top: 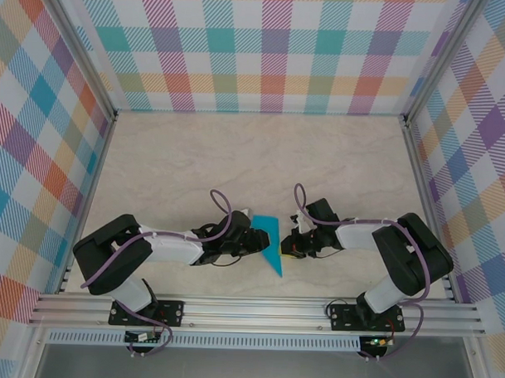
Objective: Fold a paper plane with a square sheet of paper (pick it up from the middle)
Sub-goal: Fold the wing for the fifth time at the center of the table.
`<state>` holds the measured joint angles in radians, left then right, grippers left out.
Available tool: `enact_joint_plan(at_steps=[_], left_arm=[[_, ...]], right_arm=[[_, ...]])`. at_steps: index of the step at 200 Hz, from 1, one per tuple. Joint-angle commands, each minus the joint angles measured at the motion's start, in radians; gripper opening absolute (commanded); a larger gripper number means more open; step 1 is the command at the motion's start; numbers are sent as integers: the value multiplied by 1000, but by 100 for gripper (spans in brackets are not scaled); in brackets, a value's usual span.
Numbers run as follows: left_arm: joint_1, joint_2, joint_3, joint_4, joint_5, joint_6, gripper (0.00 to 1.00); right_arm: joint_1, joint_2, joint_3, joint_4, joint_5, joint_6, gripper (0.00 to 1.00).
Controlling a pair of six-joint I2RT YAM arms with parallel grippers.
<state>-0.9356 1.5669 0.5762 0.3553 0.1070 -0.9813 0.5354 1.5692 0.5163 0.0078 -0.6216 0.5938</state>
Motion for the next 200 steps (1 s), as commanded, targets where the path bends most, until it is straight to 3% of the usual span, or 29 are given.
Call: enact_joint_plan(at_steps=[1,32,71,118,165,200], left_arm=[[-12,10,-6,22,0,0,30],[-12,16,5,8,-1,0,23],[-12,12,18,-16,-8,-9,7],[-12,7,27,-41,-24,-34,1],[-12,-3,45,-73,-31,-61,0],[-11,-10,73,-127,-30,-74,0]], right_arm=[[5,41,-4,-28,97,-2,5],[5,34,0,-34,99,-2,5],[5,14,2,-42,99,-1,5],[5,-78,7,-90,123,-25,8],[14,-299,-22,-178,246,-67,21],[101,-460,-65,-177,354,-91,35]])
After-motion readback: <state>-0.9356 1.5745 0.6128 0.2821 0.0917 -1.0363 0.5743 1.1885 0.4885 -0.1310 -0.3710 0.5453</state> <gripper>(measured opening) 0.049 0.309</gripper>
